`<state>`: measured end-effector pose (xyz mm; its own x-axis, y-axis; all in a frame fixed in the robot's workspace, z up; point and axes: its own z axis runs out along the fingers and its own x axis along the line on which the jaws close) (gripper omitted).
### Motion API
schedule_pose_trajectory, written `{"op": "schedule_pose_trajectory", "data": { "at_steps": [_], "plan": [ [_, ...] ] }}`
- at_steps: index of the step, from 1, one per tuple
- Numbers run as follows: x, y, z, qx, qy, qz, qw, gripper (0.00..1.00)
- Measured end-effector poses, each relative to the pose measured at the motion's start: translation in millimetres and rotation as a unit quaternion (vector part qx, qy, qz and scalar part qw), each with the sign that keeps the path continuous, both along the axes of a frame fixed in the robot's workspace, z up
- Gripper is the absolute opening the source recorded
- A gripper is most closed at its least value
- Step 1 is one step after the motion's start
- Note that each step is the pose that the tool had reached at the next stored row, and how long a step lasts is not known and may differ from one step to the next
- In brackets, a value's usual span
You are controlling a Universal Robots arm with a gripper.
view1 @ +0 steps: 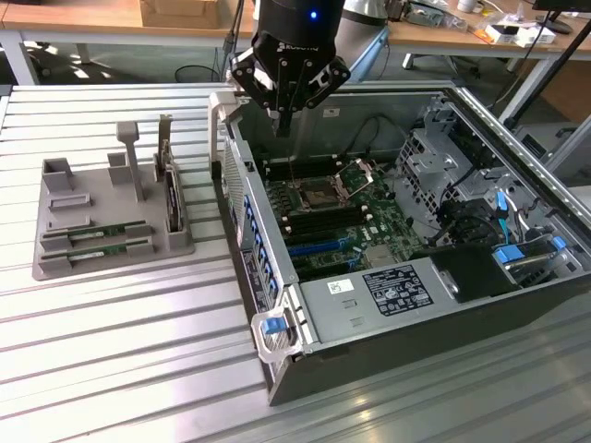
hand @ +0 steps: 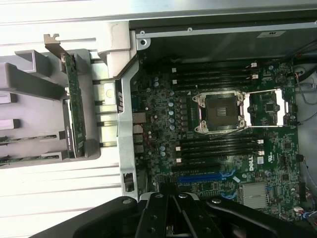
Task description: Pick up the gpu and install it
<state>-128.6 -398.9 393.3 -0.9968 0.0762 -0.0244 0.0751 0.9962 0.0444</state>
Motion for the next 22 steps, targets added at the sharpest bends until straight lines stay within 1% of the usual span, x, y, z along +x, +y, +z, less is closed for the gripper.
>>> {"op": "schedule_pose_trajectory", "data": {
  "at_steps": [9, 10, 22],
  "plan": [
    [-1.3, 0.0, 0.0, 0.0000, 0.0000, 0.000, 1.0000, 0.11],
    [-4.1, 0.0, 0.0, 0.0000, 0.0000, 0.000, 1.0000, 0.11],
    [-7.0, 0.0, 0.0, 0.0000, 0.0000, 0.000, 1.0000, 0.11]
  ]
}}
